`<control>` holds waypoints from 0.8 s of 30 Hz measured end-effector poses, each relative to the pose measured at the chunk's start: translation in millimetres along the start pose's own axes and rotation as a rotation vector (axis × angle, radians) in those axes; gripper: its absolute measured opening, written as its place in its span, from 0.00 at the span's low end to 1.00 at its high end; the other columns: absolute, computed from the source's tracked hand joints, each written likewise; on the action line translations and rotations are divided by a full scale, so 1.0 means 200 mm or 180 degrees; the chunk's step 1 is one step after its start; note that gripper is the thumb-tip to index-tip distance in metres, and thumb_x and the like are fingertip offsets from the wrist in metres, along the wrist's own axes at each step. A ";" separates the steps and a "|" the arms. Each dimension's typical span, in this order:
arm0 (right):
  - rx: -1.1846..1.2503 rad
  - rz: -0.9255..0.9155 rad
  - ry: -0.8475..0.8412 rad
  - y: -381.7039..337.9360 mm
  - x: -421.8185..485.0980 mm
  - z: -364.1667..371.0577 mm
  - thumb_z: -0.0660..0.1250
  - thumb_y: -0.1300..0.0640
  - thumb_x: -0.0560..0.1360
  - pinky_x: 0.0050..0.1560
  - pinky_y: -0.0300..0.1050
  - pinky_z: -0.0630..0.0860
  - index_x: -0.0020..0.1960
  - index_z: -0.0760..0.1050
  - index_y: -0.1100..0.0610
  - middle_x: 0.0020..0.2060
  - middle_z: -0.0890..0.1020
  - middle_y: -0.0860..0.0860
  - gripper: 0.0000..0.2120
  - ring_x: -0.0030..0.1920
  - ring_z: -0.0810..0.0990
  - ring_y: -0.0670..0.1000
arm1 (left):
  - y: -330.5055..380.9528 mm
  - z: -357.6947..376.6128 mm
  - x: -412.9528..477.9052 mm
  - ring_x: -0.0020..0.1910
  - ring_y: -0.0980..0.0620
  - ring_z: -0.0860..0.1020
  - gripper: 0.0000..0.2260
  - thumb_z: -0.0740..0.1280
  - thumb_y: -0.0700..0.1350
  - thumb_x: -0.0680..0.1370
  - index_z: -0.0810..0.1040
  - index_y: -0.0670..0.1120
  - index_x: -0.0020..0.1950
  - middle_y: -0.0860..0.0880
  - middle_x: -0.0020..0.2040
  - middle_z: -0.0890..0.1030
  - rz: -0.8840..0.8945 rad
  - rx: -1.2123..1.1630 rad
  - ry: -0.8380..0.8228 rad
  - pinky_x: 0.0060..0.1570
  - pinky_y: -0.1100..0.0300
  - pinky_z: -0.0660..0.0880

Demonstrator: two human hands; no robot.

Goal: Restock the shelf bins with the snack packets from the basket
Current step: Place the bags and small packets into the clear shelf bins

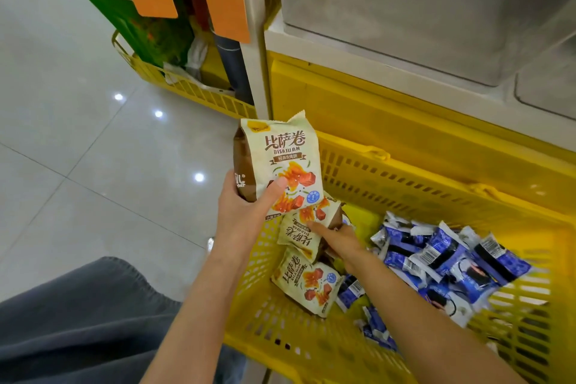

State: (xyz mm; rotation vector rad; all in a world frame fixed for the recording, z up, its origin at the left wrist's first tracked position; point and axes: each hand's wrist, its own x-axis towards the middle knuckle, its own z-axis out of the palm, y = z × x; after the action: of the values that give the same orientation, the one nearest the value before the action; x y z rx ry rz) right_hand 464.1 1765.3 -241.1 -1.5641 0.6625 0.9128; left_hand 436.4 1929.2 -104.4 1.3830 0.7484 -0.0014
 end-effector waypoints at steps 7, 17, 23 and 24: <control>-0.0687 -0.0952 0.0263 -0.03 -0.18 -0.08 0.75 0.56 0.69 0.39 0.34 0.76 0.57 0.66 0.52 0.48 0.80 0.48 0.23 0.43 0.80 0.44 | -0.04 0.05 -0.04 0.43 0.56 0.83 0.15 0.75 0.47 0.68 0.73 0.55 0.51 0.55 0.44 0.84 0.0259 0.0128 -0.0061 0.35 0.65 0.78; -0.2249 -0.1922 0.0825 -0.32 -0.69 -0.53 0.78 0.47 0.60 0.44 0.31 0.74 0.62 0.70 0.48 0.52 0.79 0.45 0.33 0.51 0.78 0.45 | 0.03 0.15 -0.18 0.47 0.54 0.82 0.19 0.75 0.48 0.68 0.74 0.51 0.56 0.52 0.49 0.83 0.0561 -0.0019 -0.0160 0.43 0.59 0.79; -0.1318 -0.2616 0.1598 -0.47 -1.05 -0.71 0.80 0.48 0.56 0.43 0.35 0.75 0.52 0.71 0.45 0.45 0.79 0.40 0.28 0.47 0.77 0.37 | 0.16 0.28 -0.35 0.47 0.56 0.82 0.20 0.74 0.52 0.68 0.72 0.56 0.56 0.53 0.51 0.82 0.0698 -0.0325 -0.0454 0.44 0.59 0.79; -0.1258 -0.2738 0.1684 -0.49 -1.10 -0.73 0.80 0.49 0.58 0.42 0.36 0.75 0.50 0.72 0.44 0.45 0.78 0.39 0.25 0.47 0.76 0.37 | 0.19 0.31 -0.38 0.47 0.57 0.82 0.19 0.74 0.52 0.68 0.72 0.57 0.55 0.54 0.50 0.82 0.0769 -0.0310 -0.0479 0.42 0.61 0.78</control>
State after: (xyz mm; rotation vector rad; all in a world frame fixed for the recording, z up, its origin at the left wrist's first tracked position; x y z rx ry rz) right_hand 454.7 1625.9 4.1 -2.2030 0.0975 -0.0369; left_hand 423.3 1851.4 -34.0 1.3564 0.4478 0.1179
